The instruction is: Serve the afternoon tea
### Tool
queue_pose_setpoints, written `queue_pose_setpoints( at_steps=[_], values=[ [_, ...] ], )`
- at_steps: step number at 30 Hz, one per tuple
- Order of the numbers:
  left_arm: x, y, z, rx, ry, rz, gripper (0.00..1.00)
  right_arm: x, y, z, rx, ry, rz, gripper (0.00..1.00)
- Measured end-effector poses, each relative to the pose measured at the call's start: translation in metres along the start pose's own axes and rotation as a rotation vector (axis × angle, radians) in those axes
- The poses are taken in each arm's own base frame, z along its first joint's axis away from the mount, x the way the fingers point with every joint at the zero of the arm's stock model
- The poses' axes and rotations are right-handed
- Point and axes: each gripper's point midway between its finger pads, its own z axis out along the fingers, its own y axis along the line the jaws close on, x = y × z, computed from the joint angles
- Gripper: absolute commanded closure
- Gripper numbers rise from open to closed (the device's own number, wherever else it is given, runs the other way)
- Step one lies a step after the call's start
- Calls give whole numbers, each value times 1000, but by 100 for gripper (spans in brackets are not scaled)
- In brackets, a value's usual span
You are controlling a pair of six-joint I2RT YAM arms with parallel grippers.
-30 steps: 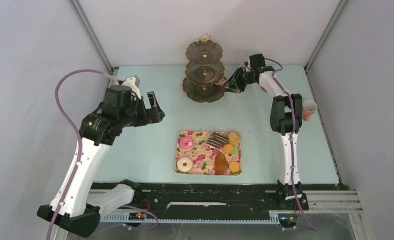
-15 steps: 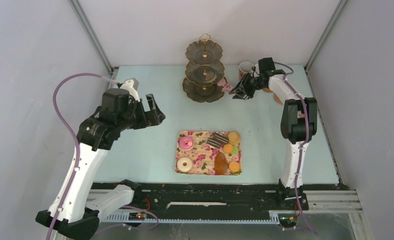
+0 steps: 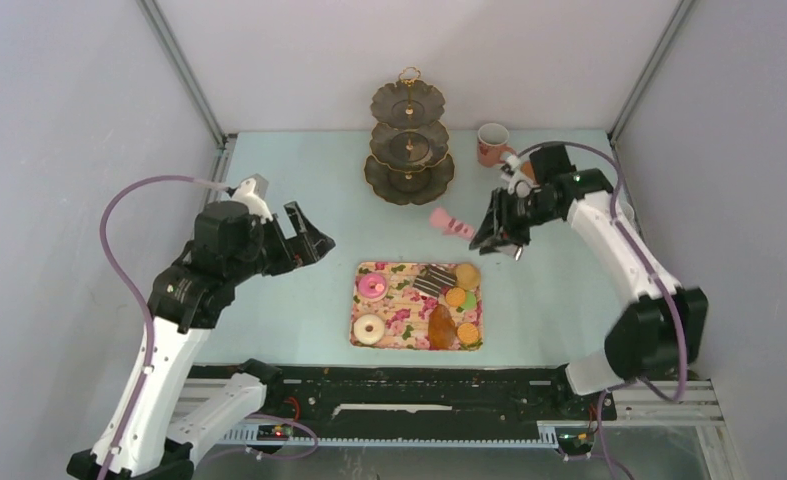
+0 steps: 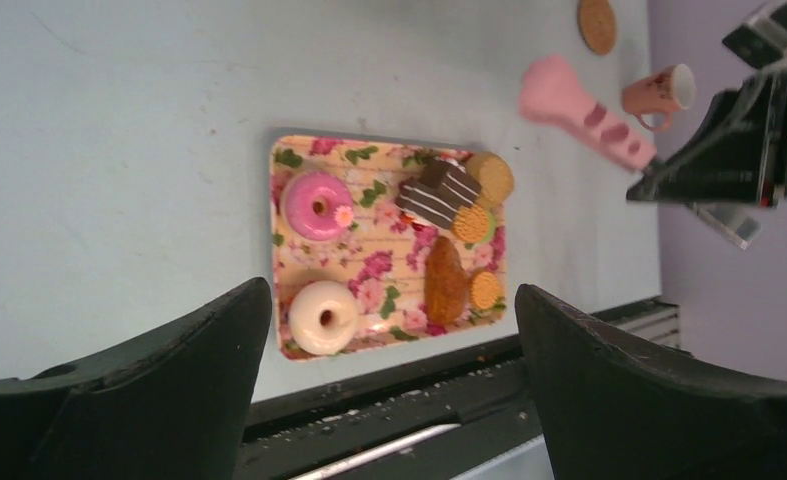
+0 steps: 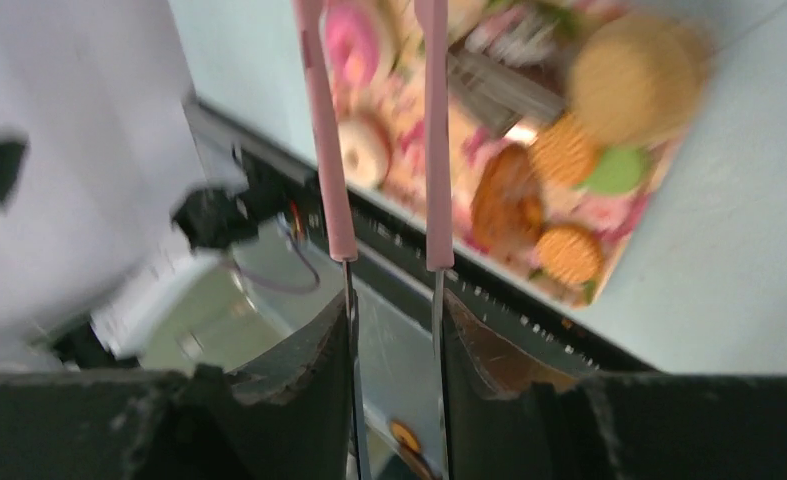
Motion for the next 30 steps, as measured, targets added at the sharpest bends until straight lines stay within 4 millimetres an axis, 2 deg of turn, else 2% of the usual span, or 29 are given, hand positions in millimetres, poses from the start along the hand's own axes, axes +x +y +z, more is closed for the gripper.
queue_pose_setpoints(
  at_steps=[4, 6, 7, 9, 14, 20, 30],
  values=[
    [15, -3, -6, 49, 5, -73, 2, 96, 42, -6, -63, 128, -202, 66],
    [19, -5, -10, 72, 4, -104, 2, 141, 53, -3, -102, 220, -257, 66],
    [20, -7, -12, 81, 1, -117, 2, 159, 54, -1, -113, 264, -264, 66],
    [22, -9, -17, 102, -4, -139, 2, 182, 53, 6, -116, 329, -250, 65],
    [22, -16, -30, 144, -31, -181, 2, 201, 53, 22, -111, 395, -211, 65],
    [25, -17, -38, 172, -54, -216, 2, 203, 56, 35, -123, 452, -178, 65],
    [32, -13, -36, 167, -45, -244, 2, 211, 34, 61, -77, 576, -118, 64]
  ],
)
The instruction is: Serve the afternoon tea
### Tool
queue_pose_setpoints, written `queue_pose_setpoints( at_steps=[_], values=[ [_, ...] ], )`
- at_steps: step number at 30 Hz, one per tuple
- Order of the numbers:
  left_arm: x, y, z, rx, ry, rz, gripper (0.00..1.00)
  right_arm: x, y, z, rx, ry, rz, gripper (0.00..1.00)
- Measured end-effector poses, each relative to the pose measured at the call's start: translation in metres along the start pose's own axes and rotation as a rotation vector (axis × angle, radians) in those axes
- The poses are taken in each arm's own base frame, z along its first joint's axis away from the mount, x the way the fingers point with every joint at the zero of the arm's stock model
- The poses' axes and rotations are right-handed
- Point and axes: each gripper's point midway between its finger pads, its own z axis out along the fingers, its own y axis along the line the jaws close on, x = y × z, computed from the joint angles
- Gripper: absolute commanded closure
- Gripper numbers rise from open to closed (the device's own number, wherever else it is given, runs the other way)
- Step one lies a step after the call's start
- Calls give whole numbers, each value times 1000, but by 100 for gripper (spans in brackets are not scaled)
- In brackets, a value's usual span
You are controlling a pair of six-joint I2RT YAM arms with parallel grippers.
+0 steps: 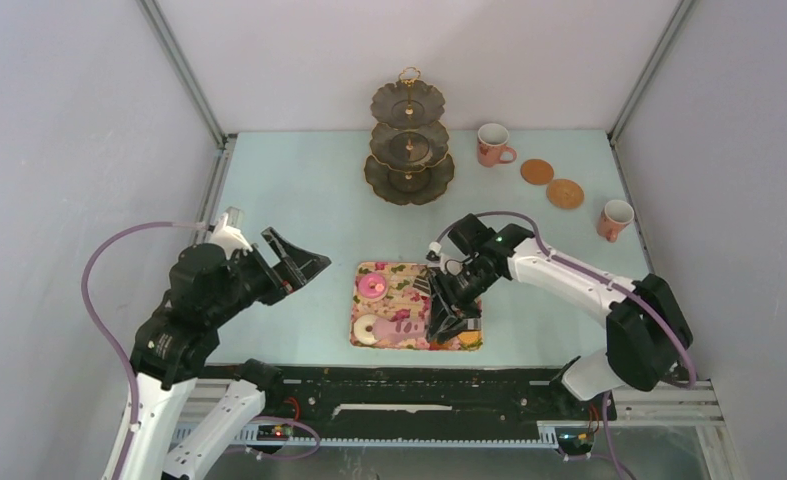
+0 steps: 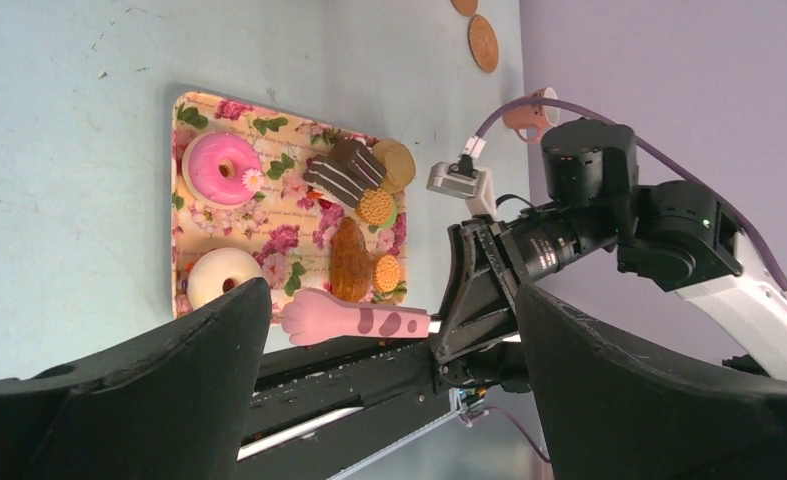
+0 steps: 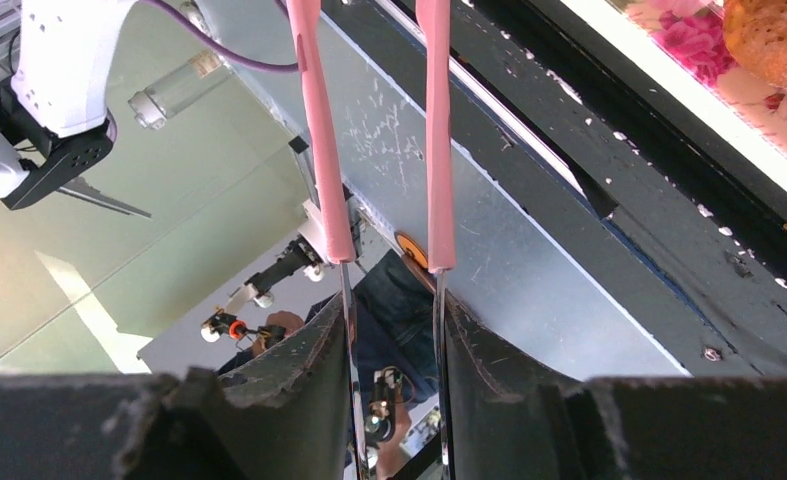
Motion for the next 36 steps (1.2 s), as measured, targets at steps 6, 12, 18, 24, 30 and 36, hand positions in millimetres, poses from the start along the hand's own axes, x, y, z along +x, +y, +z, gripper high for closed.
queue_pose_setpoints(
  at_steps=[6, 12, 18, 24, 30, 36],
  values=[
    [-1, -1, 4, 1, 7, -2, 2, -3, -15, 13, 20, 52, 37, 63],
    [-1, 0, 10, -10, 19, -5, 2, -10, -19, 19, 8, 59, 41, 63],
    [-1, 0, 11, -13, 22, -6, 2, -21, -26, 24, 1, 59, 61, 63],
    [-2, 0, 11, -15, 22, -3, 2, -32, -31, 22, -13, 39, 86, 63],
    [-2, 1, 13, -24, 31, 2, 2, -36, -33, 29, -22, 57, 90, 63],
    [-1, 3, 17, -37, 42, 0, 2, -37, -30, 33, -34, 58, 79, 64]
  ],
)
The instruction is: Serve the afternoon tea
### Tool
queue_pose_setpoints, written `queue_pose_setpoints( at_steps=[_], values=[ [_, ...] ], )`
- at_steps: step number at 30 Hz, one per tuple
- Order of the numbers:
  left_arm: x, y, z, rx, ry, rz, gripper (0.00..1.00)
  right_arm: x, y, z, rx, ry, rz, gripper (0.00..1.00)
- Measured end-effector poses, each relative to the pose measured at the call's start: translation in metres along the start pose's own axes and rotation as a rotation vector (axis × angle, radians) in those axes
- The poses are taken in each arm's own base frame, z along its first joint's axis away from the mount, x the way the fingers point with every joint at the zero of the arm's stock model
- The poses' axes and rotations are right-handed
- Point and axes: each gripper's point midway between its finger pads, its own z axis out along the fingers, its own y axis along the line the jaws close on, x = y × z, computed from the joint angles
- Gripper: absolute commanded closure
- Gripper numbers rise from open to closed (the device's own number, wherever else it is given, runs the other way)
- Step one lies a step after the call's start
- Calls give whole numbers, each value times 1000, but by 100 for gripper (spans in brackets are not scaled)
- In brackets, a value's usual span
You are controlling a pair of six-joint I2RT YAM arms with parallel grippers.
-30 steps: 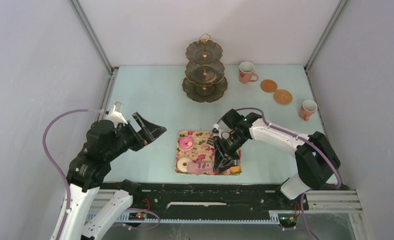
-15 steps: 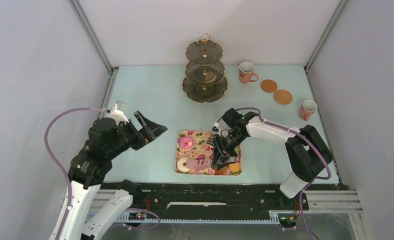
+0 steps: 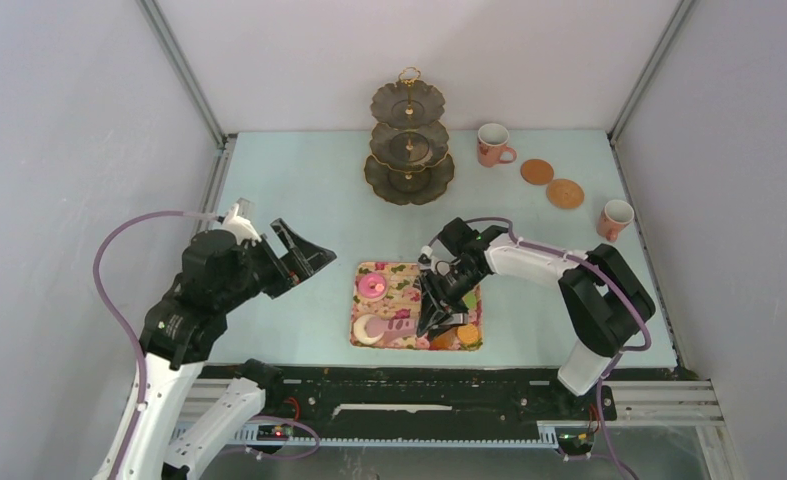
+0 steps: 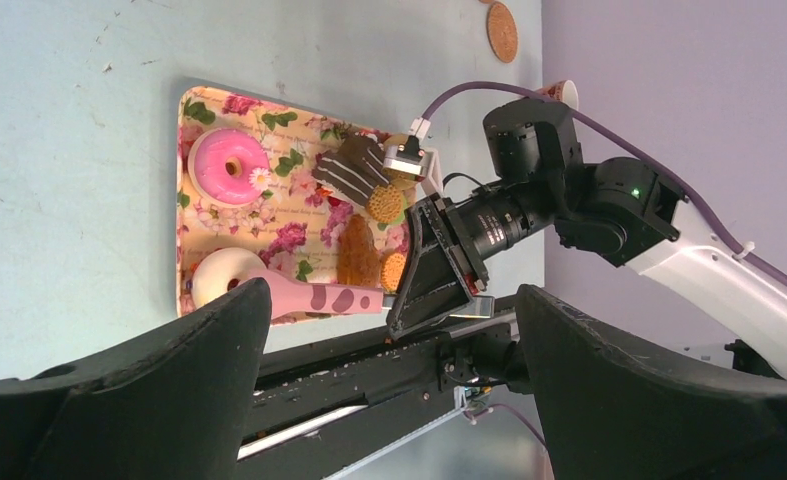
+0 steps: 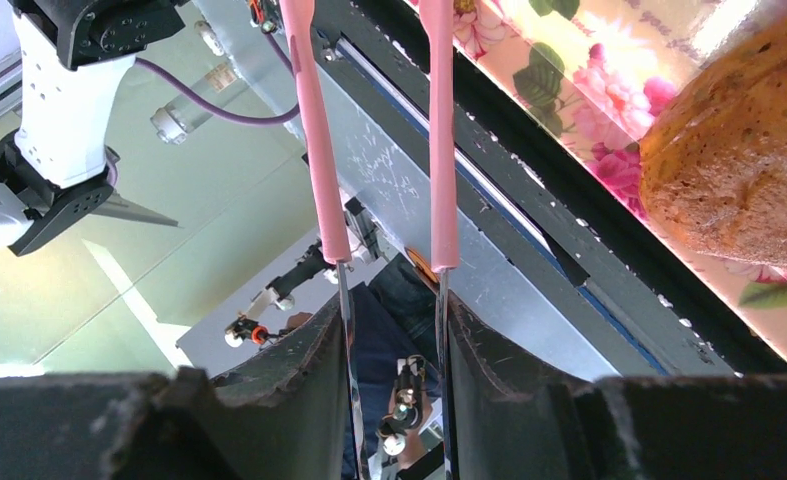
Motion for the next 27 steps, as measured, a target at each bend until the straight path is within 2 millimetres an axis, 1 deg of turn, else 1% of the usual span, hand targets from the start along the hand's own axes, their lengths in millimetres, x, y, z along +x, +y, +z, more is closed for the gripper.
queue_pose_setpoints(
  at_steps=[7, 16, 21, 24, 27],
  values=[
    [0, 1, 1, -3, 3, 5, 2, -5, 0, 2, -5, -8, 10, 67],
    [0, 1, 1, -2, 2, 5, 2, -6, 1, 3, -14, -7, 19, 88],
    [0, 0, 0, 1, -1, 6, 2, -7, 3, 0, -19, -15, 24, 94],
    [0, 0, -1, 2, -2, 7, 2, -5, 7, -6, -24, -29, 19, 100],
    [0, 0, -1, 2, -2, 6, 2, -1, 13, -13, -33, -46, 4, 100]
  ],
)
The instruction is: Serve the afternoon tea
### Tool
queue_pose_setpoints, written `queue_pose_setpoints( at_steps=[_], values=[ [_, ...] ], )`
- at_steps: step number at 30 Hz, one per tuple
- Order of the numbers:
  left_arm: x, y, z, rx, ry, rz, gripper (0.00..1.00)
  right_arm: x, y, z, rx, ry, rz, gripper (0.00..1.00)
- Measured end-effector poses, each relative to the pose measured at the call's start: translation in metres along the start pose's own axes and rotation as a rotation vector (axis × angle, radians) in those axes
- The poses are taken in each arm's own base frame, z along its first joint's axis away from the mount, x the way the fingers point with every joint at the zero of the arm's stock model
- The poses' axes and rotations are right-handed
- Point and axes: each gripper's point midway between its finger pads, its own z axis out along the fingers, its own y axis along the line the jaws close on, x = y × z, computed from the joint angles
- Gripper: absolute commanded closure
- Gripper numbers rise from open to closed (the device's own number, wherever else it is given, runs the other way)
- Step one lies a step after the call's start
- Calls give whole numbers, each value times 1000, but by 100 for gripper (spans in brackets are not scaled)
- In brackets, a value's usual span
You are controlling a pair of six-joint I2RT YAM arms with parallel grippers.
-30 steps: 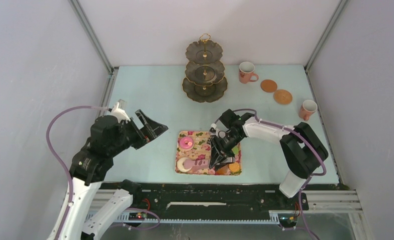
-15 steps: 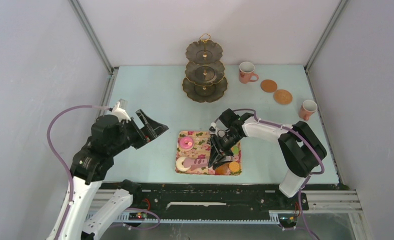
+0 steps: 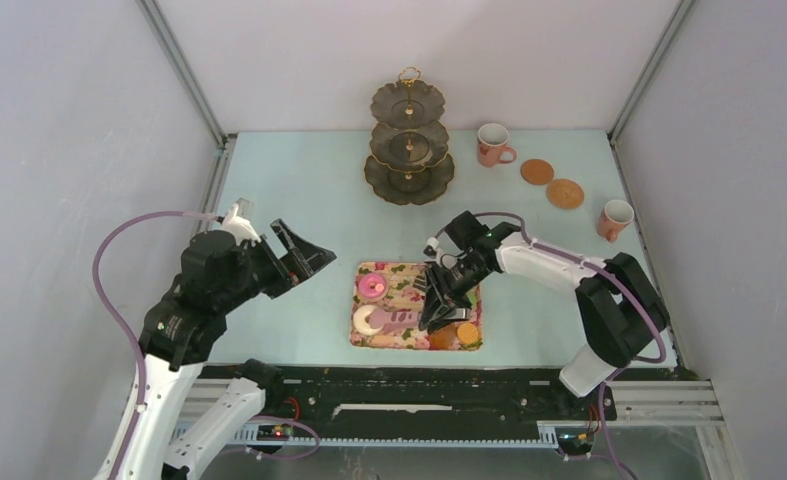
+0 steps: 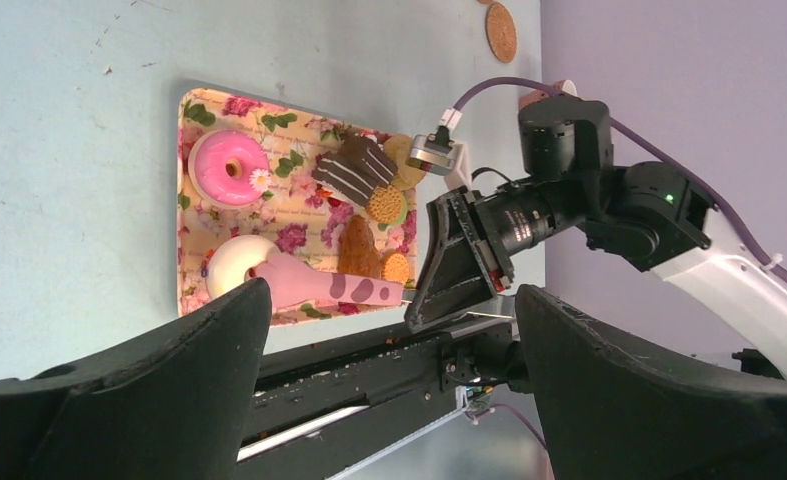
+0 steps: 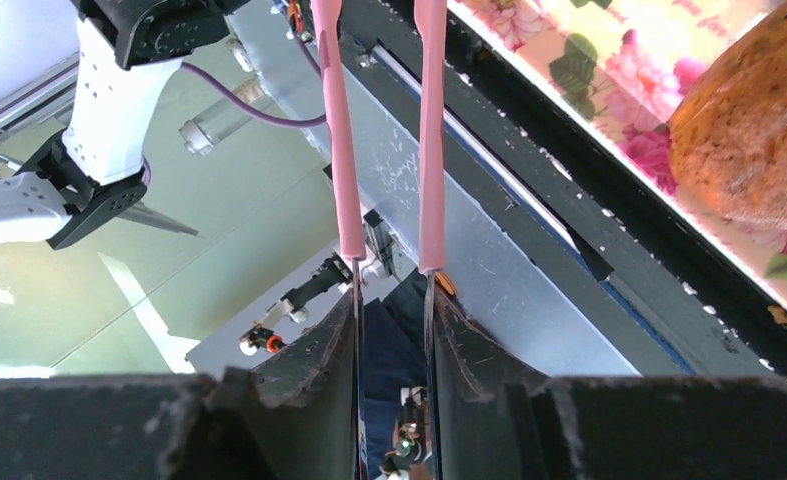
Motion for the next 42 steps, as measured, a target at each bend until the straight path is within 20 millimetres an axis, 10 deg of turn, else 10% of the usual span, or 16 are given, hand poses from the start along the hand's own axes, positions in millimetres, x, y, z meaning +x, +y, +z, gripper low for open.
queue_pose_setpoints(
  at_steps=[10, 17, 42],
  values=[
    [0, -1, -2, 7, -6, -2, 2, 8, 13, -30, -36, -69, -9, 100],
    [0, -1, -2, 6, -5, -2, 2, -16, 21, -94, -140, -295, 31, 100],
    [-28, 14, 19, -176, 67, 262, 2, -213, -23, -205, -155, -599, 265, 100]
  ],
)
